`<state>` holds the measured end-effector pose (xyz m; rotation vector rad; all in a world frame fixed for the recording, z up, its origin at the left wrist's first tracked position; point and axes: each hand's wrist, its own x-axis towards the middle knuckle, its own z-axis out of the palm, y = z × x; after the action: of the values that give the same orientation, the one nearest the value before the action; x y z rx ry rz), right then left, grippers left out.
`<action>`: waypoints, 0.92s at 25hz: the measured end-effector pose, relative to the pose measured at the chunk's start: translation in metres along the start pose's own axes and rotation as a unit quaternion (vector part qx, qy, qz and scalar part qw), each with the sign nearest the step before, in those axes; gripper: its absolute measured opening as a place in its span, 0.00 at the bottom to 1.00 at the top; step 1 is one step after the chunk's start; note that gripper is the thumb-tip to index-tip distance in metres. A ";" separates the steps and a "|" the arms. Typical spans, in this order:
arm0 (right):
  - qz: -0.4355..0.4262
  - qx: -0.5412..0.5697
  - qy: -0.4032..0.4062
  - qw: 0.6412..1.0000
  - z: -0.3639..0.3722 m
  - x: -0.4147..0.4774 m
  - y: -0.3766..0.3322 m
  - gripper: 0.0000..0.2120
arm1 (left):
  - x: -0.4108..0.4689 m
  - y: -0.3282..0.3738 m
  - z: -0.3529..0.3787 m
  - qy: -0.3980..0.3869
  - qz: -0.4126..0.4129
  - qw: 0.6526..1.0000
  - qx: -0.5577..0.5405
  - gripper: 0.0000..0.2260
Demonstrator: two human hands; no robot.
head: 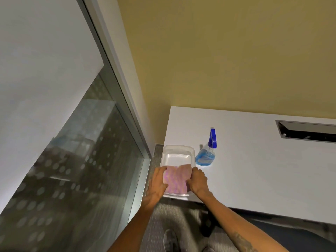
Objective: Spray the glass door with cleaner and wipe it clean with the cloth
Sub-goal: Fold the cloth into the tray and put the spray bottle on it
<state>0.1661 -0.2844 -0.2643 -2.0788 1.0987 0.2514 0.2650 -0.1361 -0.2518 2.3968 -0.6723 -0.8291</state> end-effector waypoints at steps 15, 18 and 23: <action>-0.085 -0.240 0.058 0.965 0.020 -0.007 0.007 0.15 | 0.008 0.001 0.038 -0.024 0.082 0.937 0.338 0.12; -0.005 0.004 0.170 0.985 0.001 -0.012 0.008 0.14 | 0.013 0.019 0.030 0.013 0.065 0.969 0.240 0.13; 0.059 0.287 0.244 0.924 -0.065 0.014 0.016 0.28 | 0.035 0.058 0.024 -0.043 0.007 0.992 -0.114 0.27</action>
<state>0.1513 -0.3441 -0.2351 -1.5701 1.3865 -0.5108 0.2566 -0.2075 -0.2474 2.1589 -0.5917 -0.9546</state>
